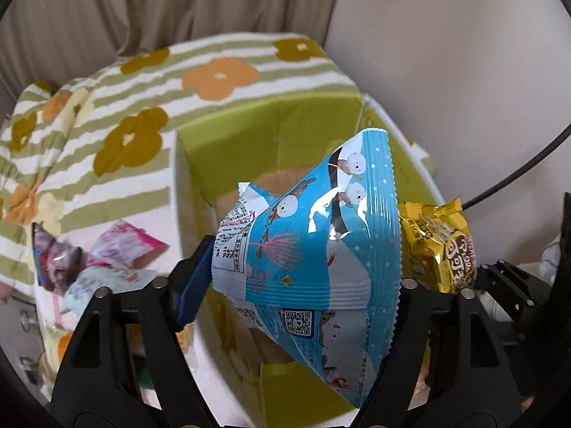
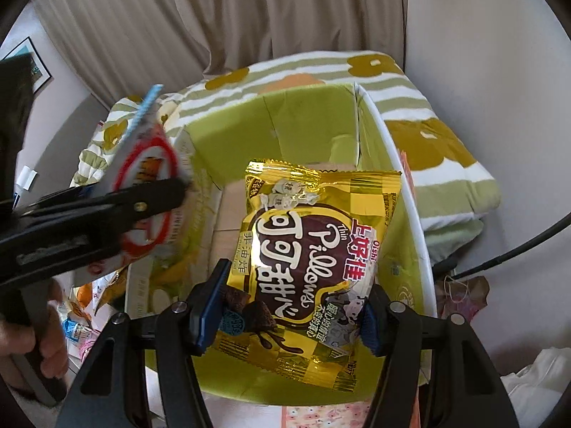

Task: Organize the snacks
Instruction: 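Carry both bags over the yellow box and open both tools to drop them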

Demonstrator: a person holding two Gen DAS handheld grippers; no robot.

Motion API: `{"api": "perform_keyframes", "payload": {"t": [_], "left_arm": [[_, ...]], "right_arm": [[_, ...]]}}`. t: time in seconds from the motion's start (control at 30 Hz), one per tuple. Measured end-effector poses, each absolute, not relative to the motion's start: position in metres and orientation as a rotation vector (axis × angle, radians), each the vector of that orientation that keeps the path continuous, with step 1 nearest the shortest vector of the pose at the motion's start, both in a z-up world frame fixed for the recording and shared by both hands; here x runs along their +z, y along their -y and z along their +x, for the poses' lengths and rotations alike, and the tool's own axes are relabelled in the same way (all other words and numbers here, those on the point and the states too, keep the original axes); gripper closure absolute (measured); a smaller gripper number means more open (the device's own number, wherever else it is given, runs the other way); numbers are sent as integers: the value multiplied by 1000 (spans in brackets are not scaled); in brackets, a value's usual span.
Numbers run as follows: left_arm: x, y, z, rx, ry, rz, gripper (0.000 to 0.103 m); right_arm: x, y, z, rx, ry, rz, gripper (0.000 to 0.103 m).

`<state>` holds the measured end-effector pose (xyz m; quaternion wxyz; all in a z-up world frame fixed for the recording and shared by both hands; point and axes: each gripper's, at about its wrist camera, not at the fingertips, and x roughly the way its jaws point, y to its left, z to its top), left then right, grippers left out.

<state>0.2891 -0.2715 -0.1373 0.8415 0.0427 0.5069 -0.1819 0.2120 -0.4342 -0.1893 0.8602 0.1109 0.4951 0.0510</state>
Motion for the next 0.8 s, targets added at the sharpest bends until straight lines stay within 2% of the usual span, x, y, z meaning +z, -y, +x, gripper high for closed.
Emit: {"api": "perform_keyframes", "payload": {"t": [0.13,0.53,0.63,0.67,0.7,0.77,0.8], "left_arm": [[-151,276,296,-396,-1113,87,2],[-144,238,281,-362,-1094,75,1],[-139,226,277,-340,-1075,73,1],[-137,224,277,-336,-1069,69,1],[-134,221,274,-332,-1061,64,1],[-131,218,272,-327,-1052,62,1],[-129,216,269,-322,-1046,62,1]], "right_arm": [[-198,433,215,92,-1059,224,45],[-206,427,206,79,-1070,193,45],[-202,429,208,71,-1048,209,42],[-202,430,208,70,-1045,217,36],[-203,432,209,67,-1044,228,20],[-203,435,210,57,-1033,234,0],[-202,437,209,50,-1019,232,0]]}}
